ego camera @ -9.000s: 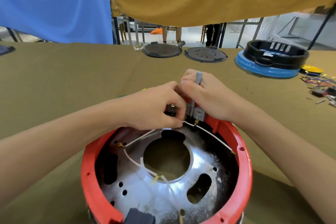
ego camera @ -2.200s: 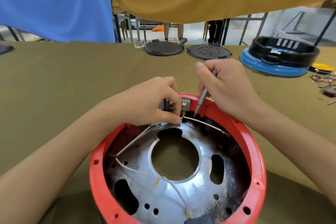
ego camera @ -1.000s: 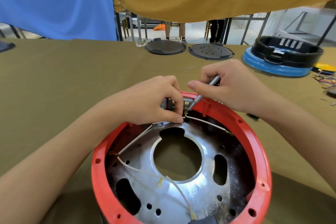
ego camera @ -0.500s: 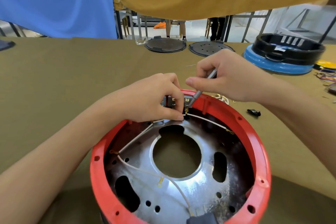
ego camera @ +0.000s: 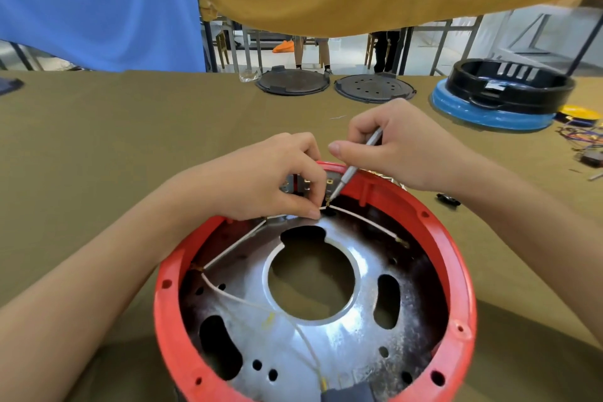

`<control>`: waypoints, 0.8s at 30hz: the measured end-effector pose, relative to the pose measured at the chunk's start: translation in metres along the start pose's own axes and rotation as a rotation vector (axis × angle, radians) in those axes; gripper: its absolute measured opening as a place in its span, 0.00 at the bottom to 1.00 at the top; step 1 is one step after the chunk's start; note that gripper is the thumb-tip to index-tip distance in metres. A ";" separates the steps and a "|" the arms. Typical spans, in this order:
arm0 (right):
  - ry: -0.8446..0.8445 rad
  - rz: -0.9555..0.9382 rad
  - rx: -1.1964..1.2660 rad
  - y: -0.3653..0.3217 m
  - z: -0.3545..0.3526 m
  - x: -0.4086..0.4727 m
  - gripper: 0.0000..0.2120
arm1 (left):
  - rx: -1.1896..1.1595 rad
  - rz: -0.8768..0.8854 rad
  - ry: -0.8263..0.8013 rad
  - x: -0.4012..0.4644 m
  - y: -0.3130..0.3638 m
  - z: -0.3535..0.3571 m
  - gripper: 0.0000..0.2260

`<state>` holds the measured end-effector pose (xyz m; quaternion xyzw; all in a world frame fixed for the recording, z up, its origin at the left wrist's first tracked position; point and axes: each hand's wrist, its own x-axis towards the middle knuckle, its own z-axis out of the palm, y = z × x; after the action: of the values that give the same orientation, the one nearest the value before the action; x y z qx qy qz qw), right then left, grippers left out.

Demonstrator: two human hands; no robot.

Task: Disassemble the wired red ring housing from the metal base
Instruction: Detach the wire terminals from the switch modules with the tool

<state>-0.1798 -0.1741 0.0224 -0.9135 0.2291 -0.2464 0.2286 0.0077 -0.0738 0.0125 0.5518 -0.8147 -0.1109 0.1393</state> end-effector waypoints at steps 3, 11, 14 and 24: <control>0.013 -0.030 -0.008 -0.001 0.001 0.000 0.19 | -0.019 0.001 -0.032 0.001 0.001 -0.001 0.04; -0.117 -0.038 0.151 -0.005 -0.027 -0.015 0.12 | -0.199 -0.036 0.108 -0.005 0.000 -0.002 0.07; -0.049 -0.036 0.156 -0.007 -0.034 -0.025 0.07 | -0.271 -0.079 0.134 -0.007 -0.004 -0.005 0.10; 0.219 0.096 0.218 -0.042 0.010 -0.026 0.10 | -0.093 -0.115 0.341 -0.029 -0.009 -0.026 0.12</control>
<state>-0.1814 -0.1244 0.0275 -0.8388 0.2682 -0.3568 0.3116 0.0348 -0.0508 0.0308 0.6013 -0.7404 -0.0610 0.2941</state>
